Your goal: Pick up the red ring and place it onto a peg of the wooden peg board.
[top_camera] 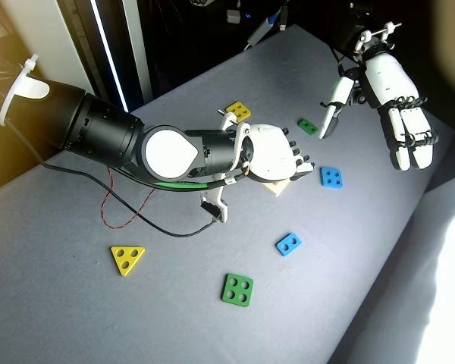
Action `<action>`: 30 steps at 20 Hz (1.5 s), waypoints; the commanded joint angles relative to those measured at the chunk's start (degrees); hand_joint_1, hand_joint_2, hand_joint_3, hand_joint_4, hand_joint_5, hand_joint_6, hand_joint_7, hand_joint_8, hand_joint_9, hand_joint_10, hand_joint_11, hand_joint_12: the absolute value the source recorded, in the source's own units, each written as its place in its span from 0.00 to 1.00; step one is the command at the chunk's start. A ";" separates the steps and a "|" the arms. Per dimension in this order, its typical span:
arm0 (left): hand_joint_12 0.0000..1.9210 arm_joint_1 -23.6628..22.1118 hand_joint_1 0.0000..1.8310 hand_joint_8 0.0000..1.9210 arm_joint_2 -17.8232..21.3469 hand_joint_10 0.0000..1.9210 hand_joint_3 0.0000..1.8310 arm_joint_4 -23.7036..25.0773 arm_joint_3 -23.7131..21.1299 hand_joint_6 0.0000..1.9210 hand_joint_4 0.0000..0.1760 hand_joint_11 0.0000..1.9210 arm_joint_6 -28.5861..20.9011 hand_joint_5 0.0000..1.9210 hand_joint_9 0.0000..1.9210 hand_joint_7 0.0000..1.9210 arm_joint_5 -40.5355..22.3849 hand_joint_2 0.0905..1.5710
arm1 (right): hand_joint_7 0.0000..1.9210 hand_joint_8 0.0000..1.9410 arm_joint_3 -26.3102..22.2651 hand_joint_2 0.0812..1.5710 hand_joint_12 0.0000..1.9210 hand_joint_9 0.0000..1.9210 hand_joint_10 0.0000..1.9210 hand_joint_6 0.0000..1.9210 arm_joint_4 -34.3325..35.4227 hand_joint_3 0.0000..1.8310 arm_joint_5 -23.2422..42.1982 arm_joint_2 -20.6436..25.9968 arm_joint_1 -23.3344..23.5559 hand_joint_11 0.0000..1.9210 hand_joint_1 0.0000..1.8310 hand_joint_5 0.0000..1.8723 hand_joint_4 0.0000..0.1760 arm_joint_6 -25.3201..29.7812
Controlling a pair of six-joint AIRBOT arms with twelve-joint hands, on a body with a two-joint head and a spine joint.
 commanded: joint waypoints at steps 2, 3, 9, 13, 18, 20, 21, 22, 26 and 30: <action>0.17 -0.70 0.25 0.00 -0.03 0.00 0.00 0.31 0.15 0.00 0.97 0.00 -0.02 0.03 0.02 0.01 -6.56 0.58 | 0.34 0.00 0.08 0.69 0.79 0.12 0.26 0.50 2.15 0.00 3.57 -0.35 0.45 0.00 0.61 0.53 0.00 0.53; 0.15 -0.69 0.25 0.00 -0.03 0.00 0.00 0.31 0.15 0.00 0.99 0.00 -0.02 0.03 0.02 0.01 -6.56 0.58 | 0.34 0.00 0.08 0.69 0.79 0.12 0.26 0.51 2.15 0.00 3.63 -0.35 0.45 0.00 0.60 0.53 0.00 0.63; 0.17 -0.09 0.25 0.00 0.30 0.00 0.00 -0.02 -0.02 0.00 0.99 0.00 -0.02 0.03 0.02 0.00 -6.78 0.58 | 0.28 0.00 0.07 0.61 0.79 0.11 0.21 0.16 2.05 0.00 4.83 -0.24 0.77 0.00 0.51 0.37 0.52 1.64; 0.16 0.22 0.25 0.00 0.46 0.00 0.00 -0.28 -0.09 0.00 1.00 0.00 -0.02 0.02 0.01 0.00 -6.93 0.59 | 0.22 0.00 0.04 0.57 0.69 0.08 0.18 0.01 1.80 0.00 5.09 0.44 0.98 0.00 0.46 0.26 0.33 2.24; 0.13 0.41 0.25 0.00 0.70 0.00 0.00 -0.64 -0.22 0.00 1.00 0.00 -0.02 0.02 0.01 0.00 -7.31 0.59 | 0.20 0.00 -0.84 0.53 0.59 0.12 0.04 0.00 1.58 0.00 5.07 1.81 1.07 0.00 0.44 0.25 0.25 2.23; 0.12 0.52 0.25 0.00 0.75 0.00 0.00 -0.74 -0.32 0.00 1.00 0.00 -0.02 0.02 0.00 0.00 -7.46 0.59 | 0.20 0.00 -1.35 0.54 0.50 0.12 0.03 0.00 1.54 0.00 5.04 2.72 1.10 0.00 0.43 0.25 0.19 2.23; 0.12 0.54 0.25 0.00 0.76 0.00 0.00 -0.77 -0.34 0.00 1.00 0.00 -0.02 0.02 0.00 0.00 -7.51 0.59 | 0.20 0.00 -1.44 0.54 0.50 0.12 0.03 0.00 1.54 0.00 5.01 2.93 1.10 0.00 0.43 0.25 0.19 2.23; 0.12 0.60 0.25 0.00 0.80 0.00 0.00 -0.85 -0.39 0.00 1.00 0.00 -0.02 0.02 0.00 0.00 -7.60 0.59 | 0.20 0.00 -1.65 0.55 0.46 0.12 0.02 0.00 1.54 0.00 4.81 3.42 1.09 0.00 0.43 0.25 0.20 2.22; 0.09 1.09 0.25 0.00 1.47 0.00 0.00 -1.21 -1.02 0.00 1.00 0.00 -0.02 0.02 0.00 0.00 -8.53 0.58 | 0.18 0.00 -2.95 0.55 0.54 0.12 0.01 0.00 3.04 0.00 3.94 6.00 0.85 0.00 0.43 0.24 0.32 0.58; 0.06 1.47 0.26 0.00 1.63 0.00 0.00 -1.47 -1.34 0.00 1.00 0.00 -0.02 0.01 0.00 0.00 -9.18 0.59 | 0.15 0.00 -4.41 0.58 0.51 0.09 0.00 0.00 8.17 0.00 3.32 9.31 -0.36 0.00 0.42 0.20 0.55 -3.38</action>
